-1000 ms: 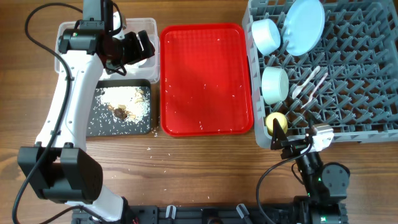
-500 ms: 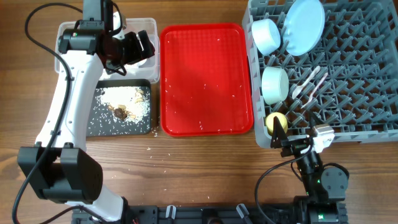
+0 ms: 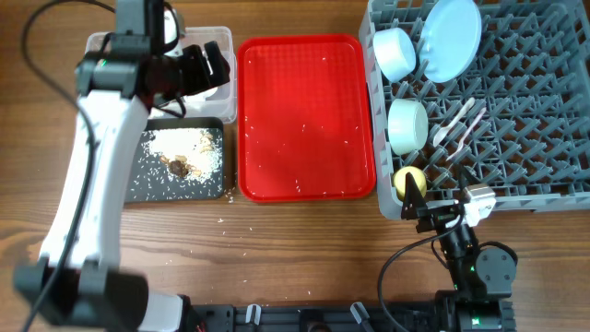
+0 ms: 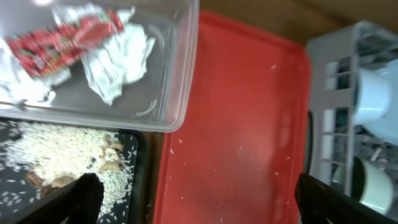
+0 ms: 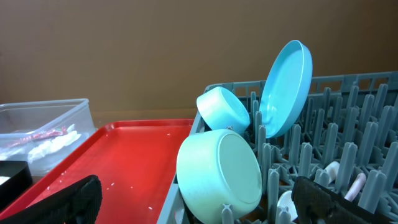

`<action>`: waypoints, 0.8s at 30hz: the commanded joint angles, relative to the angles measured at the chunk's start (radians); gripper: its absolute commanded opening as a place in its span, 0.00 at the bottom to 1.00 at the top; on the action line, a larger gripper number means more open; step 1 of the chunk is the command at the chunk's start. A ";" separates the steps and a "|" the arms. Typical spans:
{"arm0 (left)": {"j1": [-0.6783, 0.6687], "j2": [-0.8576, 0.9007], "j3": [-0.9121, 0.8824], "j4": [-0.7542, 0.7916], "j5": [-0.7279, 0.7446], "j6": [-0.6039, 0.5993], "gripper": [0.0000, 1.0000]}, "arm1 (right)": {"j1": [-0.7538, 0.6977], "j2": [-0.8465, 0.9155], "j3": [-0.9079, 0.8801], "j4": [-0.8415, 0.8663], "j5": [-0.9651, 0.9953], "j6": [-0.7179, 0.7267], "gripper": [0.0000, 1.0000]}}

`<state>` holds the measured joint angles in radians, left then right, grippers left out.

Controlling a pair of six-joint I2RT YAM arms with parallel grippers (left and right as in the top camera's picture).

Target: Sort waste into correct bins and load items into the dishwasher rack

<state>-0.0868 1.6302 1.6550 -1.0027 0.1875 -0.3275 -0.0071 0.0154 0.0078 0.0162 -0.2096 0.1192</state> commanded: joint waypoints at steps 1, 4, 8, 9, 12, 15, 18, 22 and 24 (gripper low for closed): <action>0.010 -0.189 -0.043 0.026 -0.068 0.009 1.00 | 0.007 -0.012 -0.003 0.005 -0.016 0.014 1.00; 0.013 -0.365 -0.288 0.320 -0.065 0.044 1.00 | 0.007 -0.012 -0.003 0.005 -0.016 0.014 1.00; 0.013 -0.626 -0.749 0.779 -0.032 0.109 1.00 | 0.007 -0.012 -0.003 0.005 -0.016 0.014 1.00; 0.013 -0.674 -0.832 0.848 -0.032 0.126 1.00 | 0.007 -0.012 -0.003 0.005 -0.016 0.014 1.00; 0.037 -0.859 -1.093 1.019 -0.027 0.145 1.00 | 0.007 -0.012 -0.003 0.005 -0.016 0.014 1.00; 0.077 -1.033 -1.286 1.104 -0.024 0.145 1.00 | 0.007 -0.012 -0.003 0.005 -0.016 0.014 1.00; 0.124 -1.188 -1.411 1.108 -0.023 0.144 1.00 | 0.007 -0.012 -0.003 0.005 -0.016 0.014 1.00; 0.145 -1.353 -1.522 1.107 -0.030 0.145 1.00 | 0.007 -0.012 -0.003 0.005 -0.016 0.014 1.00; 0.145 -1.413 -1.567 1.108 -0.044 0.145 1.00 | 0.007 -0.012 -0.003 0.005 -0.016 0.014 1.00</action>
<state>0.0502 0.3031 0.1520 0.0986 0.1539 -0.2024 -0.0071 0.0116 0.0067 0.0158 -0.2096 0.1192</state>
